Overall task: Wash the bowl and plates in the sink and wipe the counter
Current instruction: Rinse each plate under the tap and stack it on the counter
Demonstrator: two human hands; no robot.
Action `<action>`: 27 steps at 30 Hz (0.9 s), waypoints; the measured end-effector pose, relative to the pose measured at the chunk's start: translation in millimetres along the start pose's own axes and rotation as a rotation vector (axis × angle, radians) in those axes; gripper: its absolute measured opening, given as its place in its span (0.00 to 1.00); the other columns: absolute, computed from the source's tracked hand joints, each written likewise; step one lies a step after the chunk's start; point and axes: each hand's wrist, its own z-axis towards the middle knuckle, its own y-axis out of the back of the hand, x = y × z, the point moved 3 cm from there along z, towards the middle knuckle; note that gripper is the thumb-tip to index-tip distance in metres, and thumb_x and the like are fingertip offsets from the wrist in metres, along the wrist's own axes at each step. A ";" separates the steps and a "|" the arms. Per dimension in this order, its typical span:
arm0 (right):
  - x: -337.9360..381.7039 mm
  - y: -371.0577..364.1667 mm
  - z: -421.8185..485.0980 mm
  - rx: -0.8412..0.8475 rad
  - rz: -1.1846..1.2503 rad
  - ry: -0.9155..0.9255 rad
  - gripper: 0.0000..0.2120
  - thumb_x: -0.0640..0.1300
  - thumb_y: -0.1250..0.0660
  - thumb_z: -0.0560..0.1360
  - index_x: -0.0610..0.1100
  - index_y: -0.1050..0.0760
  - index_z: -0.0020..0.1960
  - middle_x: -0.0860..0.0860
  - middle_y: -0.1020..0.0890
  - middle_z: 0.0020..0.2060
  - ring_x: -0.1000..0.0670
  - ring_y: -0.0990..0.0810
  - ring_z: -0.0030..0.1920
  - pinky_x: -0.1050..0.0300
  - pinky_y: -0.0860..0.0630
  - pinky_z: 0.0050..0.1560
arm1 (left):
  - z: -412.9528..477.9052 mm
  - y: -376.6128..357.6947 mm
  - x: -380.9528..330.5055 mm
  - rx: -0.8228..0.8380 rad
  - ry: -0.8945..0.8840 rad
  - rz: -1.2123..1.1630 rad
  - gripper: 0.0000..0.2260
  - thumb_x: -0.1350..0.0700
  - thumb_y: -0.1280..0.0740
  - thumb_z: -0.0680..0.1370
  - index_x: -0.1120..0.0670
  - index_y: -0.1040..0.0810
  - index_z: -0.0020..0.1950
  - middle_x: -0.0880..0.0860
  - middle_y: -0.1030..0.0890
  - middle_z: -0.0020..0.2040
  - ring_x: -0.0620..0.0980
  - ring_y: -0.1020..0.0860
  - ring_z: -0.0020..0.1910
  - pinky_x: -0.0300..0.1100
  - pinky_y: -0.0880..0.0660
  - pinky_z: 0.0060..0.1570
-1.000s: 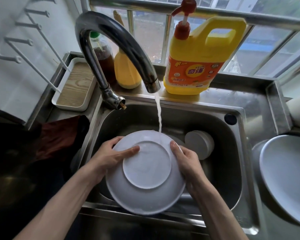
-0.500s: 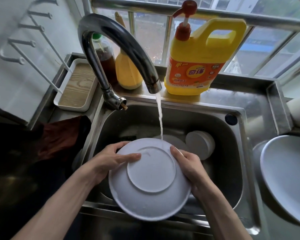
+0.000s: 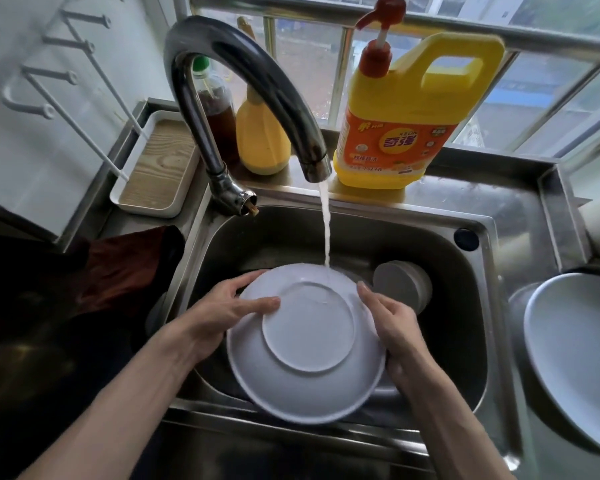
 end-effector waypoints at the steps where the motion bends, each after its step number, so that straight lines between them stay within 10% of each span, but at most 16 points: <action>1: 4.2 -2.2 1.9 0.047 -0.046 0.006 0.17 0.57 0.28 0.78 0.44 0.15 0.54 0.43 0.12 0.45 0.39 0.12 0.49 0.38 0.17 0.57 | 1.5 0.3 -4.3 0.042 0.003 0.038 0.32 0.57 0.20 0.70 0.44 0.25 0.72 0.54 0.15 0.60 0.56 0.15 0.57 0.56 0.21 0.63; 8: 19.8 -3.4 9.8 0.066 -0.312 -0.097 0.41 0.76 0.28 0.67 0.35 0.15 0.47 0.45 0.12 0.37 0.44 0.12 0.41 0.52 0.16 0.45 | 9.4 -4.0 -14.8 0.088 -0.049 0.112 0.31 0.58 0.19 0.70 0.44 0.24 0.70 0.51 0.15 0.61 0.52 0.16 0.60 0.55 0.22 0.65; 11: 19.3 -9.3 19.9 -0.013 -0.493 0.050 0.35 0.77 0.35 0.71 0.43 0.18 0.40 0.49 0.14 0.37 0.45 0.14 0.42 0.51 0.20 0.45 | 11.5 -8.0 -17.0 0.113 -0.061 0.120 0.29 0.60 0.21 0.71 0.47 0.23 0.70 0.52 0.15 0.61 0.53 0.16 0.59 0.54 0.20 0.63; 15: 26.5 -38.0 21.0 -0.073 -0.808 0.299 0.20 0.61 0.50 0.85 0.52 0.24 0.59 0.48 0.18 0.58 0.42 0.22 0.60 0.45 0.30 0.59 | 18.7 -10.5 -18.2 0.099 -0.080 0.126 0.33 0.59 0.19 0.70 0.48 0.24 0.72 0.53 0.17 0.64 0.54 0.17 0.61 0.56 0.21 0.64; 20: 31.8 -62.9 19.7 0.195 -0.972 0.605 0.27 0.58 0.59 0.86 0.55 0.43 0.83 0.54 0.37 0.81 0.51 0.44 0.81 0.47 0.50 0.80 | 21.9 -6.6 -21.0 0.104 -0.146 0.105 0.32 0.60 0.19 0.70 0.51 0.24 0.73 0.54 0.17 0.64 0.55 0.18 0.62 0.57 0.23 0.65; 27: 35.3 -64.0 15.9 0.206 -1.031 0.754 0.26 0.66 0.60 0.84 0.68 0.47 0.81 0.58 0.41 0.82 0.52 0.46 0.82 0.45 0.47 0.80 | 11.5 -10.6 -20.3 0.068 -0.247 0.005 0.30 0.63 0.23 0.71 0.52 0.24 0.72 0.54 0.17 0.63 0.54 0.17 0.61 0.48 0.19 0.58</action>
